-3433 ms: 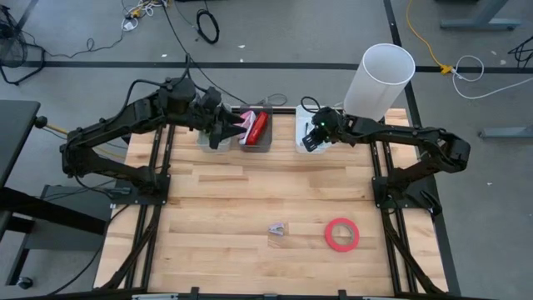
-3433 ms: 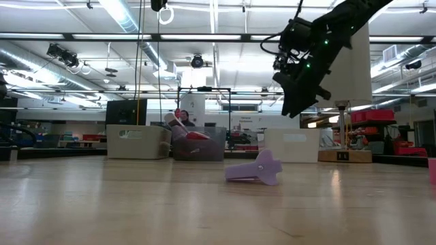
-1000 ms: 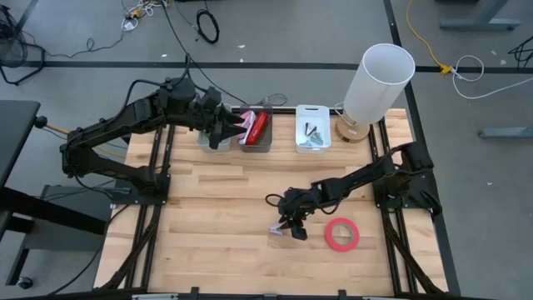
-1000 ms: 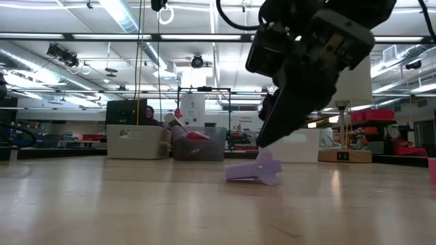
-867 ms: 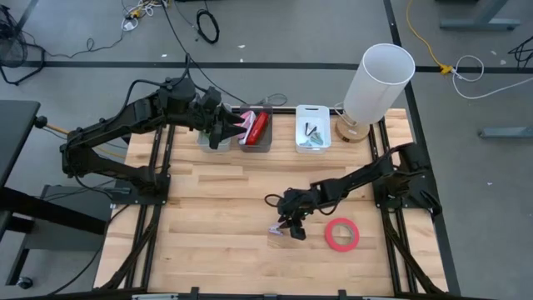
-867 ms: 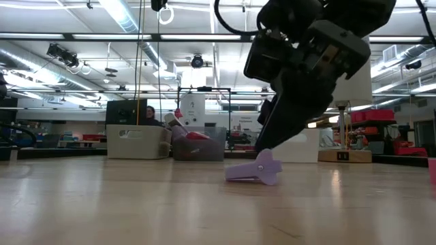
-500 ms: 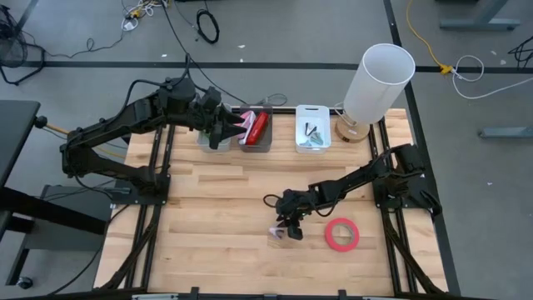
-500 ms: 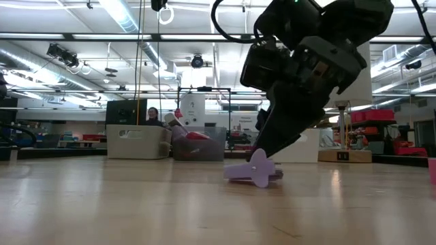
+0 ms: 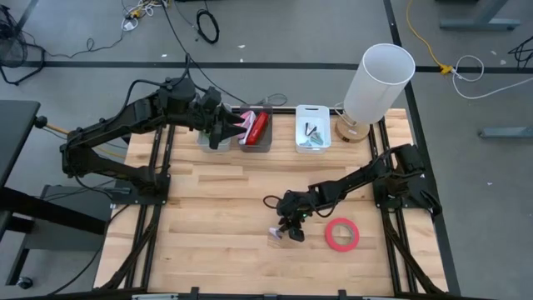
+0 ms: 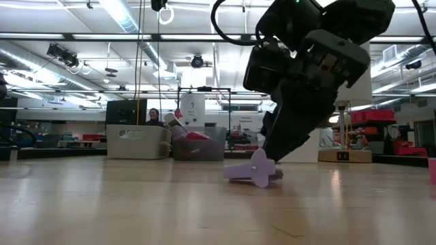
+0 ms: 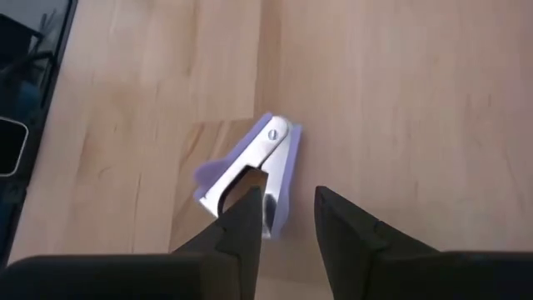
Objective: Pick and place Stapler, Stapler remover, tape
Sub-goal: Put the violet staple remover into the white bin, then put the pink tape into the gray bin
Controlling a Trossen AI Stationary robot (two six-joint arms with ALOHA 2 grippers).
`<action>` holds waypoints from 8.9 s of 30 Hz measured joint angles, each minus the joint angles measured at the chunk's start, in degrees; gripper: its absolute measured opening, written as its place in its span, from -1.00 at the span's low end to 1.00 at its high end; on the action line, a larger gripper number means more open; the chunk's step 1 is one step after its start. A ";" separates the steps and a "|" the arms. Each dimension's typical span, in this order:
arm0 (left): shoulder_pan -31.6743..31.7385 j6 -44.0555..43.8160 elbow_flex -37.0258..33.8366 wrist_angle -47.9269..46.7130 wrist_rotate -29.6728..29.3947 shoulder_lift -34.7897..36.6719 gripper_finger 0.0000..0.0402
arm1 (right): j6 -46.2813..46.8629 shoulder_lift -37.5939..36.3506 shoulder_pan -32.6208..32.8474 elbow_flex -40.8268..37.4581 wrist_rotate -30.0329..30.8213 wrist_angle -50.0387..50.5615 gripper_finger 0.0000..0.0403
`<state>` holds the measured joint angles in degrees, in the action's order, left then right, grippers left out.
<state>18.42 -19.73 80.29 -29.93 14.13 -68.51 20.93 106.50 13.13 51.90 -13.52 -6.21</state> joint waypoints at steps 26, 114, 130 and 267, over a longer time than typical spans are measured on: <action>0.01 0.00 0.00 0.01 0.00 0.00 0.06 | -0.37 -0.04 0.06 0.00 -1.03 1.22 -0.91; 0.01 -0.02 0.00 2.31 1.53 0.00 0.06 | -8.10 -23.69 -43.91 -0.02 29.93 30.80 -1.00; 0.01 -0.02 0.00 2.31 1.53 0.00 0.06 | -8.67 -21.20 -43.96 -0.02 30.65 29.72 -0.69; -0.01 2.43 -0.02 2.20 0.48 0.00 0.06 | 7.15 -28.74 19.21 -17.86 17.11 39.12 0.03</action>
<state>18.41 -17.30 80.27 -27.72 14.61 -68.51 28.08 77.76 32.34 34.04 3.60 32.91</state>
